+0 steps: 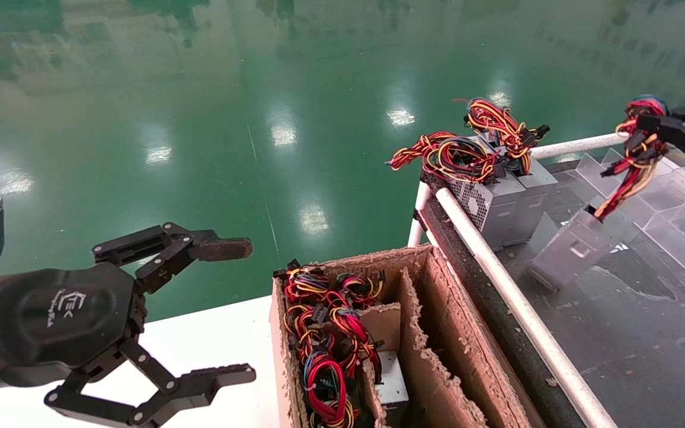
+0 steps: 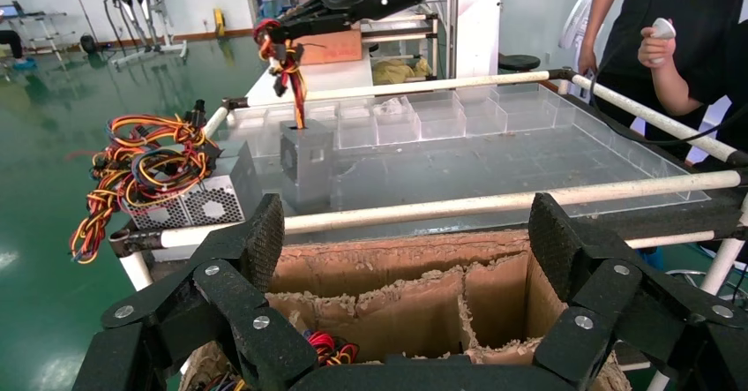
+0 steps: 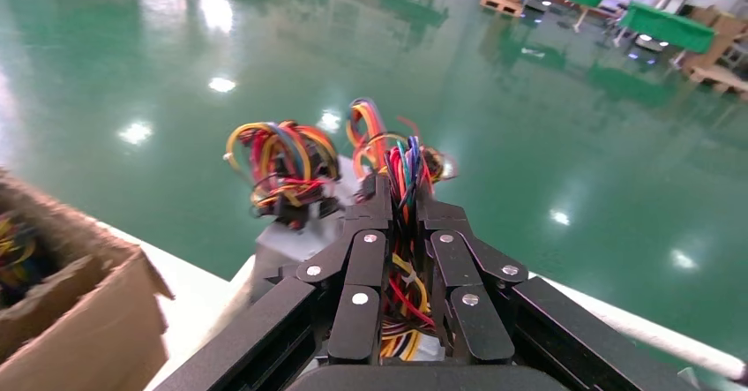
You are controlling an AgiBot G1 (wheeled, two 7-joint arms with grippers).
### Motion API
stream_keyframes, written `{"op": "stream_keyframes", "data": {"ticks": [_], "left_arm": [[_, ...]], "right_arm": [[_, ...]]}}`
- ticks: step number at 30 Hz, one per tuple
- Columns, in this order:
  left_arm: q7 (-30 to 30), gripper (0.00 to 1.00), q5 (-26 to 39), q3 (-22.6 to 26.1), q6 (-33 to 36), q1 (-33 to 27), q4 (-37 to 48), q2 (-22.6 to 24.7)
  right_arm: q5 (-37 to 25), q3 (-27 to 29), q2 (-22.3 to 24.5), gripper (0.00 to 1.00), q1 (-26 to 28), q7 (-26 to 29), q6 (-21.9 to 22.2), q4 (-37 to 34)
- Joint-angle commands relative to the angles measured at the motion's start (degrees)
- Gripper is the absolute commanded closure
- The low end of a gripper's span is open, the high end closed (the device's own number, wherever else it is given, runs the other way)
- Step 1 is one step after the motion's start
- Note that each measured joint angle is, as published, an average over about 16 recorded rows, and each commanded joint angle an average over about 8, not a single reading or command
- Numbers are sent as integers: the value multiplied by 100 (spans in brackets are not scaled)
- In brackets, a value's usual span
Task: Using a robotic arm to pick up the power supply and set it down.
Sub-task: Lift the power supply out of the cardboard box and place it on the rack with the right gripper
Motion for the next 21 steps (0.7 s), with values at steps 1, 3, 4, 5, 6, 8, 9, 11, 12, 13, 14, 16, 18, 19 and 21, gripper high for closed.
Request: {"op": "stream_keyframes", "data": {"ticks": [1, 3, 4, 5, 6, 8, 9, 11, 12, 13, 14, 16, 18, 19, 21], "left_arm": [[0, 0, 0, 0, 0, 0, 0, 0], [0, 0, 0, 0, 0, 0, 0, 0], [0, 0, 0, 0, 0, 0, 0, 0], [0, 0, 0, 0, 0, 0, 0, 0], [0, 0, 0, 0, 0, 0, 0, 0], [0, 0, 0, 0, 0, 0, 0, 0], [0, 0, 0, 0, 0, 0, 0, 0], [0, 0, 0, 1, 0, 0, 0, 0], [0, 0, 0, 1, 0, 0, 0, 0], [0, 0, 0, 1, 0, 0, 0, 0], [0, 0, 0, 1, 0, 0, 0, 0], [0, 0, -1, 1, 0, 0, 0, 0], [0, 0, -1, 1, 0, 0, 0, 0], [0, 0, -1, 1, 0, 0, 0, 0], [0, 0, -1, 1, 0, 0, 0, 0]], "right_arm": [[-55, -25, -82, 100, 101, -81, 105, -135], [-70, -30, -184, 100, 172, -138, 204, -251], [-74, -32, -233, 100, 201, -164, 246, -301], [-80, -34, -281, 100, 228, -193, 285, -348], [-87, -38, -326, 100, 251, -221, 318, -390], [-104, -48, -417, 100, 294, -270, 381, -471], [-114, -55, -459, 100, 313, -291, 413, -508], [-133, -66, -545, 100, 348, -329, 495, -587], [-142, -71, -587, 100, 365, -344, 540, -626], [-149, -75, -626, 100, 380, -360, 589, -664], [-154, -78, -664, 100, 394, -376, 637, -701], [-160, -80, -730, 100, 419, -412, 730, -763], [-158, -77, -788, 100, 443, -451, 809, -813], [-156, -75, -813, 100, 454, -473, 842, -832], [-148, -68, -857, 100, 480, -515, 901, -865]]}}
